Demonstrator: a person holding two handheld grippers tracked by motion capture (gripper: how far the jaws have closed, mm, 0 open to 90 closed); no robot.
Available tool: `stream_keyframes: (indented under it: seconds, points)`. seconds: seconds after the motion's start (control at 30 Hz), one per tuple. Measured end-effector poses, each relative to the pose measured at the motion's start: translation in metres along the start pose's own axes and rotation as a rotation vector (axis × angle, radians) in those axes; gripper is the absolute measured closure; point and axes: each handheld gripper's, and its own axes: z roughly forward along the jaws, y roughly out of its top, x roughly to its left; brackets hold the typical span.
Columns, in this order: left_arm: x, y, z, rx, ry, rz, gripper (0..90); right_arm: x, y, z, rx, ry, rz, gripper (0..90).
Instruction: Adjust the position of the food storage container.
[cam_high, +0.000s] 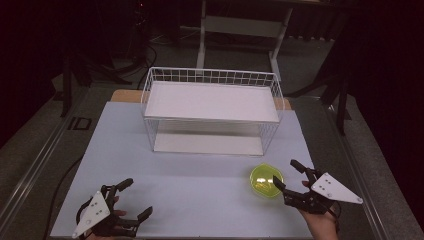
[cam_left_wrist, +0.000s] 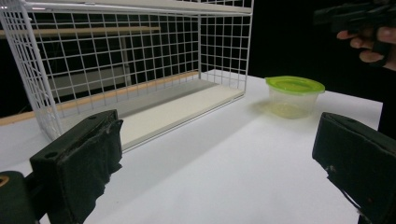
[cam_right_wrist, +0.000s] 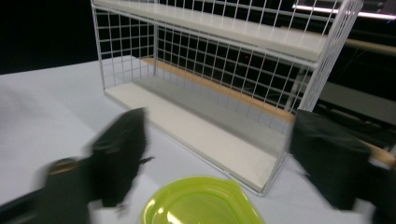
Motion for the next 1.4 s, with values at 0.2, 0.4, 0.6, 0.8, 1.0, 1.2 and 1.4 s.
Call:
stream_keyframes:
  seconds: [0.2,0.4,0.6,0.8,1.0,1.2,1.4]
  points:
    - [0.000,0.000,0.000,-0.002,0.003,-0.004,2.0,-0.020,-0.017,0.009,0.039,0.005,0.057,58.0]
    - [0.000,0.001,0.000,-0.002,0.003,-0.002,2.0,-0.039,-0.038,0.014,0.102,-0.111,0.096,75.9]
    - [-0.001,0.001,-0.001,-0.004,0.004,0.007,2.0,-0.047,-0.061,0.014,0.205,-0.179,0.136,89.5]
    - [-0.002,0.002,0.000,-0.003,0.008,0.011,2.0,-0.049,-0.083,0.015,0.292,-0.189,0.170,89.9]
    - [-0.001,0.003,-0.002,-0.007,0.012,0.016,2.0,-0.040,-0.098,0.025,0.373,-0.142,0.222,89.9]
    - [0.000,0.004,-0.004,-0.014,0.021,0.014,2.0,-0.024,-0.096,0.034,0.439,-0.083,0.203,90.0]
    - [-0.001,0.004,-0.004,-0.007,0.020,0.020,2.0,-0.012,-0.093,0.040,0.461,-0.039,0.167,90.0]
